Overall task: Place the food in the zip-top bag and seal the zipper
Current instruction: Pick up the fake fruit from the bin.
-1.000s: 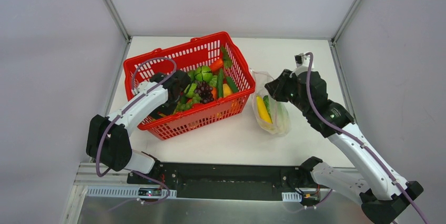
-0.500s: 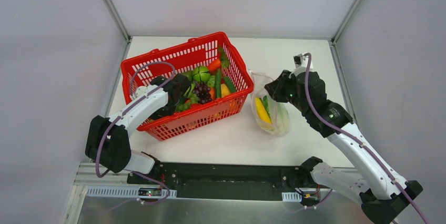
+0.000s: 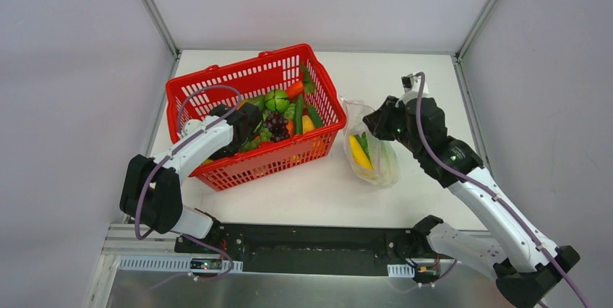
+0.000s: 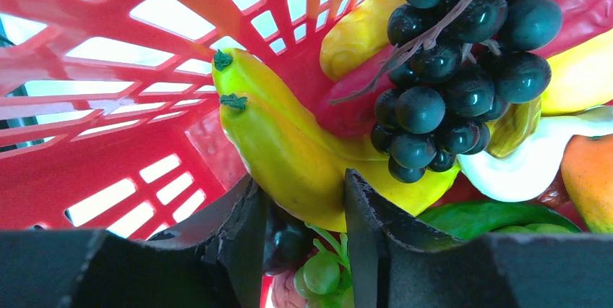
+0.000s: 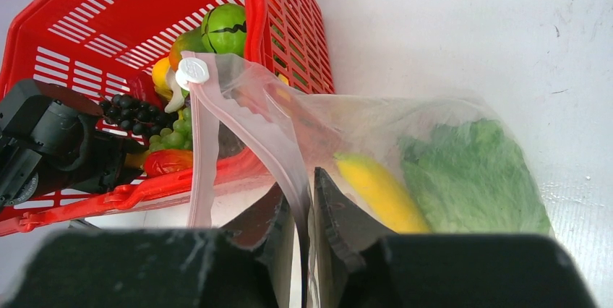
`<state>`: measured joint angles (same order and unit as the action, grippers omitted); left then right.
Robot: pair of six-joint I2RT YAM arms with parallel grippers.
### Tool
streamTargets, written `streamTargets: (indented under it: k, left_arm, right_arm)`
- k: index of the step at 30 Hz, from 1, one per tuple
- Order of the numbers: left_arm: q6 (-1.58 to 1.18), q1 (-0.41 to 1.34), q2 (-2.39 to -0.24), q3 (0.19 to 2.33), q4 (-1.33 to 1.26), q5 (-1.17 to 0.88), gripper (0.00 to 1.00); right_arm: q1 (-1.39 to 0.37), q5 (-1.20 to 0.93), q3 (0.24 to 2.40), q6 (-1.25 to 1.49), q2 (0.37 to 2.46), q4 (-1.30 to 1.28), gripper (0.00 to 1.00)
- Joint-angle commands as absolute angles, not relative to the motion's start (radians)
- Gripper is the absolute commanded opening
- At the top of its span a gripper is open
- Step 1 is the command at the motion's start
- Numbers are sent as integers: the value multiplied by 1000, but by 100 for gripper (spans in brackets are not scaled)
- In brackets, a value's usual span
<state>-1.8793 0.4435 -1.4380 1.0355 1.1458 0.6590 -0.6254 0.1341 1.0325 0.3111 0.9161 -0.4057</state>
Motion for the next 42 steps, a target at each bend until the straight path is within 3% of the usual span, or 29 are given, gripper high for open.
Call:
streamTargets:
  k: [1, 6, 20, 29, 34, 42]
  left_arm:
    - [-1864, 436, -1451, 1025, 1140, 712, 19]
    - [-1818, 437, -1413, 1021, 1121, 736, 0]
    - [-1734, 583, -1218, 1142, 1214, 1003, 0]
    - [-1488, 618, -1142, 1180, 1138, 1128, 0]
    - [-1196, 630, -1030, 1151, 927, 1161, 0]
    - [-750, 631, -772, 967, 446, 1019, 0]
  right_arm:
    - [-620, 141, 1034, 294, 927, -371, 18]
    - [-620, 136, 1035, 293, 935, -365, 18]
    - [-617, 133, 1034, 299, 934, -360, 18]
    - [-616, 129, 1028, 303, 927, -358, 18]
    - [-615, 132, 1028, 305, 923, -359, 18]
    - [-615, 122, 1026, 310, 925, -357, 18]
